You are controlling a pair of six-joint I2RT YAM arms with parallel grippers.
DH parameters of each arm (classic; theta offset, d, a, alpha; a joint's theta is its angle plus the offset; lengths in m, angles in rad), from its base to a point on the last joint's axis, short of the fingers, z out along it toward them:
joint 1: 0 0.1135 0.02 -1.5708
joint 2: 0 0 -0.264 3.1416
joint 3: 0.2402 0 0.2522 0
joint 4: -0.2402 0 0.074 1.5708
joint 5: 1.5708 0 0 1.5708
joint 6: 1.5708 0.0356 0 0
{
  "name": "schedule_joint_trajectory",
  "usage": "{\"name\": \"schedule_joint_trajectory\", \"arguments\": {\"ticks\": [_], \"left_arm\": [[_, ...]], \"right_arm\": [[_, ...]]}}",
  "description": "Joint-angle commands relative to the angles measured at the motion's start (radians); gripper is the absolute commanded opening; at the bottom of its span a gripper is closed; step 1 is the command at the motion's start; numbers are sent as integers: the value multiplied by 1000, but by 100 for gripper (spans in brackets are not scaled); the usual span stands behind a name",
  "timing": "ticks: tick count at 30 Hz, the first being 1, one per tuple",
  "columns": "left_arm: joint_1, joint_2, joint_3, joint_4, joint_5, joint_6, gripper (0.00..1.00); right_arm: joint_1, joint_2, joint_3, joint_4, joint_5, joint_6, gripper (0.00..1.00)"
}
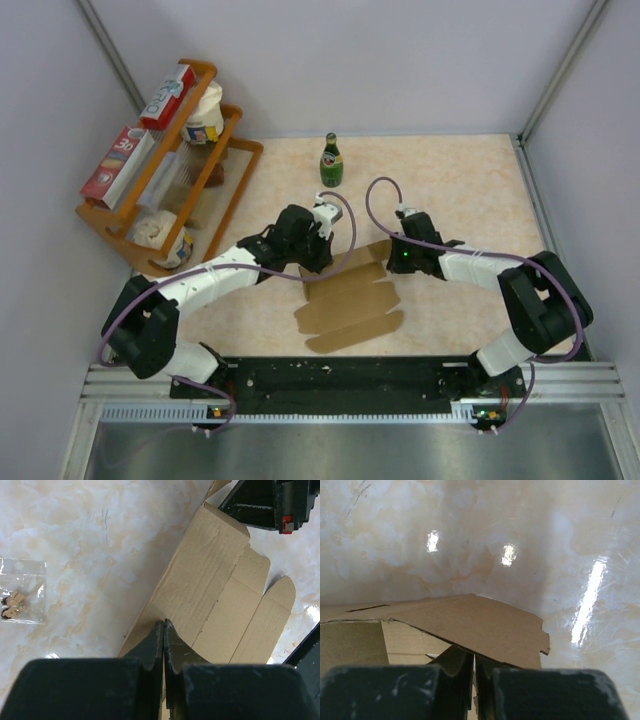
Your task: Fold the paper box
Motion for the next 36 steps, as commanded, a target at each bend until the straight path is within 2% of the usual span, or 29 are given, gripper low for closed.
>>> {"name": "schedule_joint_trajectory", "arguments": {"ticks": [1, 36], "left_arm": [[-7, 7, -17, 38, -1, -9, 0], [-7, 24, -32, 42, 8, -13, 0]], "right_arm": [[-8, 19, -17, 22, -44, -12, 0], [-8, -10, -11, 120, -333, 1, 0]]}}
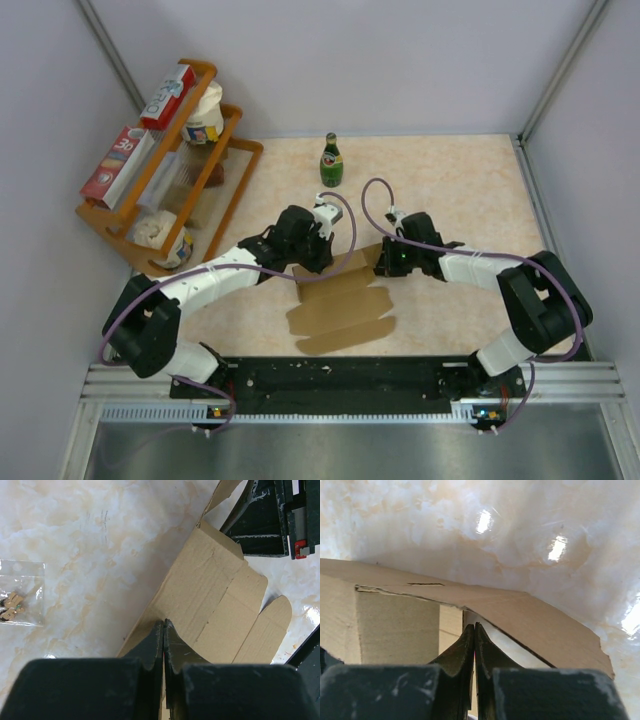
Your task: Fold the paper box
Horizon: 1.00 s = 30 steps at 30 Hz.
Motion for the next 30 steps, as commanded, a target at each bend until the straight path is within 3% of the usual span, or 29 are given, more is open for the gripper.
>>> {"name": "schedule_joint_trajectory", "arguments": {"ticks": [1, 16, 30], "left_arm": [[-5, 15, -21, 19, 8, -9, 0], [-5, 9, -32, 18, 5, -9, 0], [-7, 5, -35, 15, 2, -9, 0]], "right_arm": [[-7, -8, 4, 68, -71, 7, 0], [-7, 90, 7, 160, -207, 25, 0], [-8, 147, 18, 115, -168, -11, 0]]}}
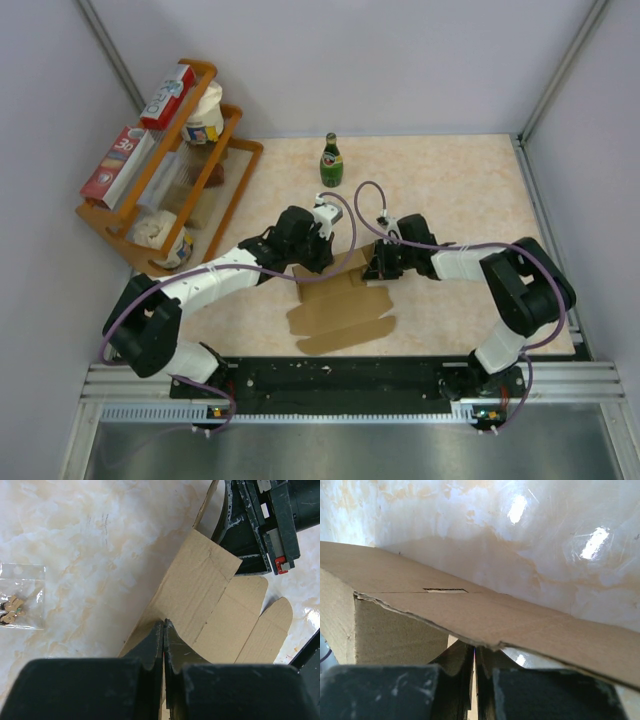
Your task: Fold the paper box
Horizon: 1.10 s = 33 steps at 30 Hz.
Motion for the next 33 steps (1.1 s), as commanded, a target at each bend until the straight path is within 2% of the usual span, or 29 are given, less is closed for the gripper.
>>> {"name": "schedule_joint_trajectory", "arguments": {"ticks": [1, 6, 16, 21, 25, 33], "left_arm": [[-5, 2, -25, -13, 2, -8, 0], [-5, -1, -28, -13, 2, -10, 0], [-5, -8, -24, -19, -3, -8, 0], [-7, -5, -22, -19, -3, -8, 0], [-7, -4, -19, -19, 0, -10, 0], [-7, -7, -25, -17, 0, -11, 0]], "right_arm": [[-6, 30, 17, -17, 25, -38, 0], [-5, 11, 17, -40, 42, -50, 0], [-6, -217, 40, -213, 264, -82, 0], [-8, -300, 60, -245, 295, -96, 0], [-5, -309, 75, -248, 276, -101, 0], [-6, -263, 97, -198, 89, -110, 0]]}}
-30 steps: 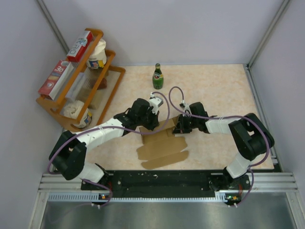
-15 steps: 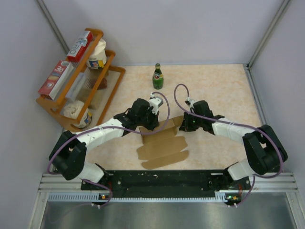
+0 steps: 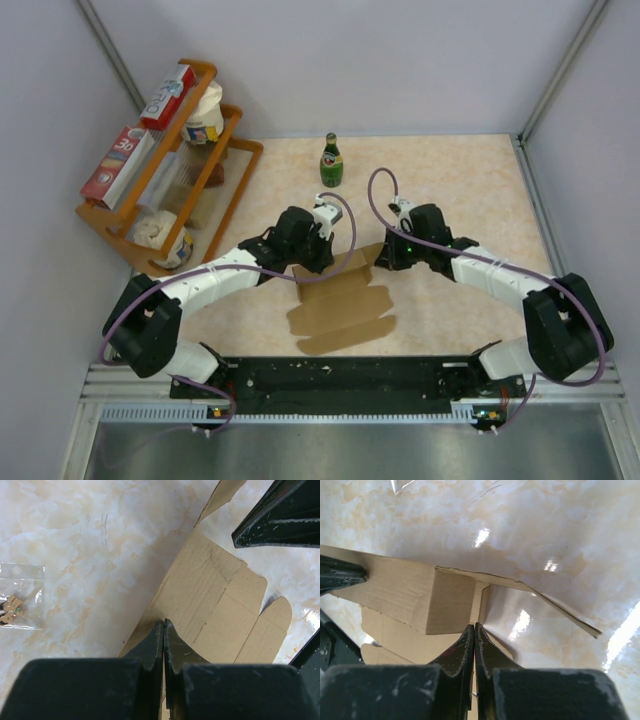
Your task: Fold the paper box
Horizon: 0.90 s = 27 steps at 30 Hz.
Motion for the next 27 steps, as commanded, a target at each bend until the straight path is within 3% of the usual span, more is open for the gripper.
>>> {"name": "schedule_joint_trajectory", "arguments": {"ticks": [1, 17, 27], "left_arm": [[-5, -8, -20, -26, 0, -8, 0], [-5, -2, -19, -26, 2, -10, 0], [-5, 0, -20, -24, 5, -9, 0]], "right_arm": [[-4, 25, 55, 52, -138, -19, 0], [-6, 74, 26, 170, -267, 39, 0], [-6, 10, 29, 18, 49, -19, 0]]}}
